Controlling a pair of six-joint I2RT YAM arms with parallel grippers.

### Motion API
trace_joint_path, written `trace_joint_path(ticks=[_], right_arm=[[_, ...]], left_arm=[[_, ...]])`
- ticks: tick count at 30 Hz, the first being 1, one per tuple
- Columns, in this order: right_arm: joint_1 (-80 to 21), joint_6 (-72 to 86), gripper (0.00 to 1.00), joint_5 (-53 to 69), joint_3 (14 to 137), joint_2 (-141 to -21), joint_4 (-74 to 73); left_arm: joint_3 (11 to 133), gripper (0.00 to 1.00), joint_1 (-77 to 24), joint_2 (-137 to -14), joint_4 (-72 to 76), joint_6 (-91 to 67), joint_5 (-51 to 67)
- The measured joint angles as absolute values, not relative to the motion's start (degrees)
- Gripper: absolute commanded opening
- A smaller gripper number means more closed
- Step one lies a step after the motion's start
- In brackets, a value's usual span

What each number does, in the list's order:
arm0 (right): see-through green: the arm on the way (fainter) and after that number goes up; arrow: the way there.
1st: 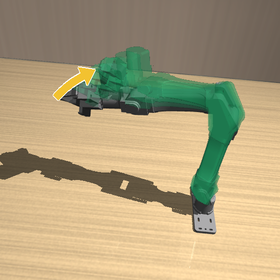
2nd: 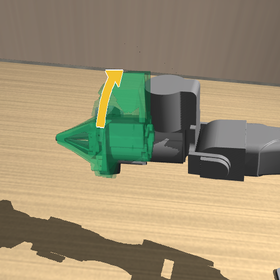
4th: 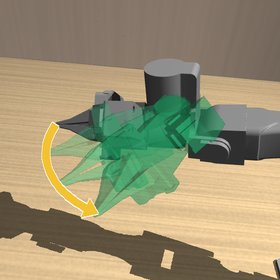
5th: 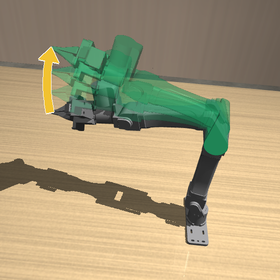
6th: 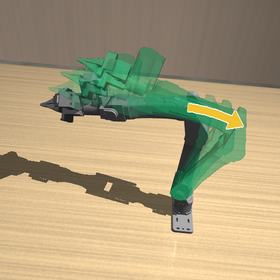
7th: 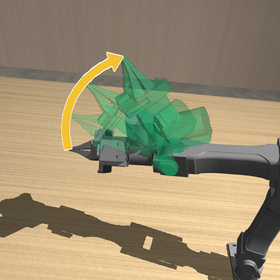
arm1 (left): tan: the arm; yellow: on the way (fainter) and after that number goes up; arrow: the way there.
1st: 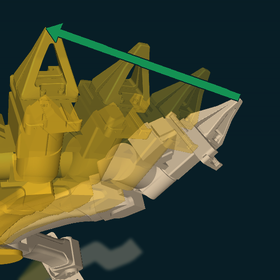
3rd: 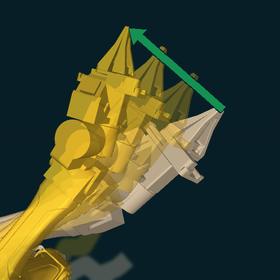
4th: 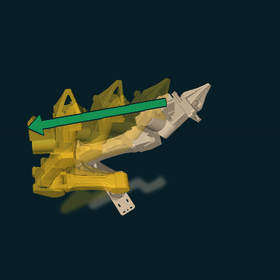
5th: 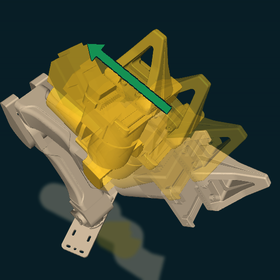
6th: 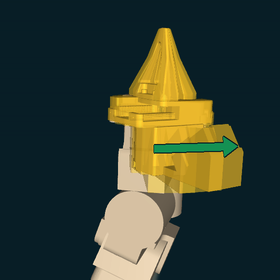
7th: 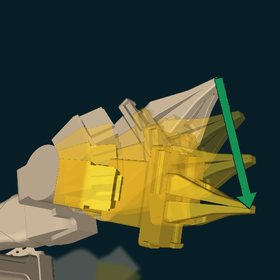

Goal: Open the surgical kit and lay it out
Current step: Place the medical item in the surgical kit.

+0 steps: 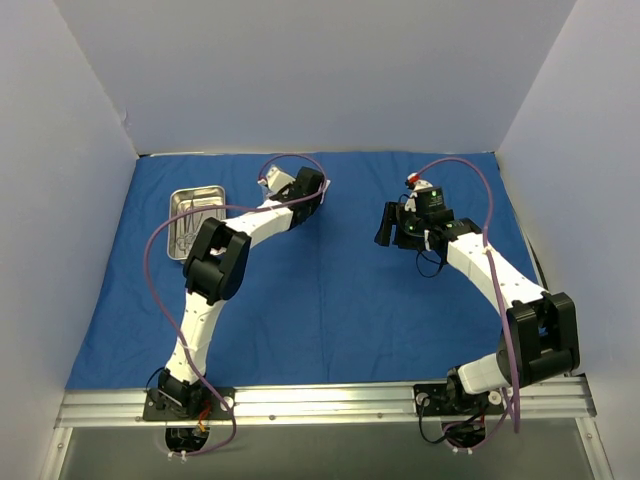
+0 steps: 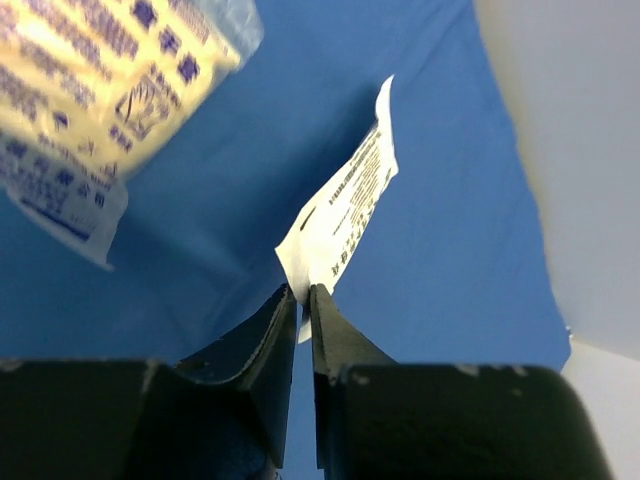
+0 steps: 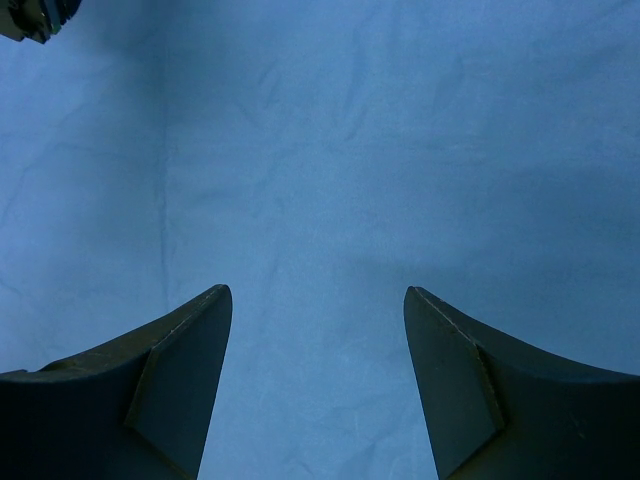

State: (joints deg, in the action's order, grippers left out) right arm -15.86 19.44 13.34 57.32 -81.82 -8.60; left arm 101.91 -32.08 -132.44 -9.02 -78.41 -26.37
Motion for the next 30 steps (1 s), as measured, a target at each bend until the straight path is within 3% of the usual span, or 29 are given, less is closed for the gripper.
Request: trace_joint_path(ticks=[13,21,23,30], right_arm=[[-15.9,19.4,0.65,13.3,56.6,-81.8,-8.6],[-15.9,19.5,0.65,13.4,56.6,-81.8,-8.6],[-15.9,19.5,0.65,13.4,56.6,-81.8,-8.6],[-15.9,19.4,0.66,13.3,56.7,-81.8,-8.6]], left_arm=[[101.7,0.33,-34.5,-132.4,-9.4,-78.8,-23.6],[99.2,0.54,-35.0,-131.9,-10.1,-78.3,-22.1],[97.5,0.56,-34.9,-131.1,-10.9,-78.1,-21.6],[93.9,0.82,-34.6,-123.3,-15.6,-71.7,-20.4]])
